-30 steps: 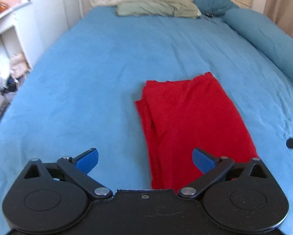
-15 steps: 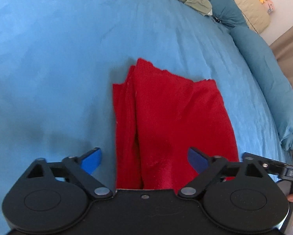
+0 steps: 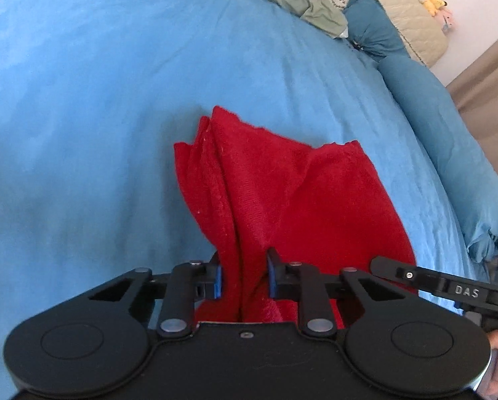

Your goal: Fold small clothes

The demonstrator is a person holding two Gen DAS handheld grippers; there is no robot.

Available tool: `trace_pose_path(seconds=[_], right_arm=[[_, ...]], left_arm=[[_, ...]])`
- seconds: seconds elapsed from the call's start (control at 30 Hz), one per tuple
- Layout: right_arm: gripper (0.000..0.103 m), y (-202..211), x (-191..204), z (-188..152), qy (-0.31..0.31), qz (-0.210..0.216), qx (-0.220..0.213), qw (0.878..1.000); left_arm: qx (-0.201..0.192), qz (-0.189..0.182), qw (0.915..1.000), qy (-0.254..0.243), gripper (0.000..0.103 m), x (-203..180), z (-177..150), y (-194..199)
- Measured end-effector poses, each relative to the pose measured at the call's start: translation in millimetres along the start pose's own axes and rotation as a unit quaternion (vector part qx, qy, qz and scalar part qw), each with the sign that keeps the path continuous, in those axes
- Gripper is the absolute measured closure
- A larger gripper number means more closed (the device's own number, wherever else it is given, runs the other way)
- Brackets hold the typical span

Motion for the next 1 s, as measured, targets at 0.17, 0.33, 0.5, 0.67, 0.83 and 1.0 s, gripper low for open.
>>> trace_pose_path(seconds=[0.17, 0.33, 0.5, 0.67, 0.83, 1.0], right_arm=[[0.065, 62.5, 11.3, -24.0, 0.038, -0.023, -0.008, 0.999], [0.065, 125.7, -12.1, -72.7, 0.042, -0.040, -0.010, 0.998], [0.064, 152.9, -42.2, -123.1, 0.028, -0.055, -0.012, 0.998], [0.064, 131.9, -78.4, -162.0, -0.003, -0.058, -0.003, 0.998], [0.061, 126.4, -99.2, -172.7, -0.028, -0.026, -0.021, 0.999], [0.020, 144.4, -98.7, -176.9, -0.009, -0.069, -0.039, 0.997]], left_arm=[[0.000, -0.001, 0.9994, -0.035, 0.078, -51.6, -23.3, 26.4], [0.007, -0.028, 0.9977, -0.062, 0.078, -107.3, -71.4, 42.9], [0.005, -0.011, 0.9958, -0.091, 0.077, -145.1, -130.9, 25.1], [0.019, 0.038, 0.9942, -0.099, 0.076, -149.6, -170.7, -16.2], [0.013, 0.048, 0.9941, -0.096, 0.074, -148.1, -171.8, -22.5], [-0.009, 0.098, 0.9883, -0.117, 0.037, -156.6, -177.1, -7.6]])
Point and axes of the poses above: each gripper's, at about its wrist camera, not at the fingertips, and y roughly against the way its jaws point, x to its left, z to its top, the point moved 3 cm from there along -y, roughly the way its jaws point, and after that the axes turned 10 degrees about x, right-handed, at the moved point
